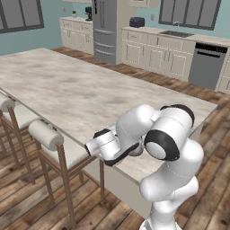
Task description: The kettle is done boiling. Turn off the stove, then wait for 300 timesteps before moving the kettle to the dining table.
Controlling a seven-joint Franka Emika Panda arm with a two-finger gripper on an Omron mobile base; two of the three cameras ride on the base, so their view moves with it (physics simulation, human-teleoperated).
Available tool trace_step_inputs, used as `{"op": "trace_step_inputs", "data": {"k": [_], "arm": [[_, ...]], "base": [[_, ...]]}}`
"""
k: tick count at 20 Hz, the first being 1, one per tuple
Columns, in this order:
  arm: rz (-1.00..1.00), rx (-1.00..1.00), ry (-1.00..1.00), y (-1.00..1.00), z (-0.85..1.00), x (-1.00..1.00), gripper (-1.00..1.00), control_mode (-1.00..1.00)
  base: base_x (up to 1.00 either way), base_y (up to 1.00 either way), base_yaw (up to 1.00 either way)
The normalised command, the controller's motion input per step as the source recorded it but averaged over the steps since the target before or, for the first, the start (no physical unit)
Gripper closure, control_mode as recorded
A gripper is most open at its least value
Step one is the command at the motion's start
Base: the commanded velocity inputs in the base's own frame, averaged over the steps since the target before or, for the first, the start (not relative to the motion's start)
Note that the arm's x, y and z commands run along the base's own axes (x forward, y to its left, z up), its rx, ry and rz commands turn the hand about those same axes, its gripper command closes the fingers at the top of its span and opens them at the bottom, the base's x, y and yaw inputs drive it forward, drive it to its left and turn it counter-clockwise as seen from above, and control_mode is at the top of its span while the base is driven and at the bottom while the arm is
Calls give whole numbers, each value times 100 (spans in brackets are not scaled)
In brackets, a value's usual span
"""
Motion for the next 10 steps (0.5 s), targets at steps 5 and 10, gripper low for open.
{"op": "trace_step_inputs", "data": {"k": [5, 10], "arm": [[0, 0, -3, 15, -6, 0, -100, -100], [0, 0, -6, 22, -1, 0, -100, -100]], "base": [[0, 0, 0], [0, 0, 0]]}}
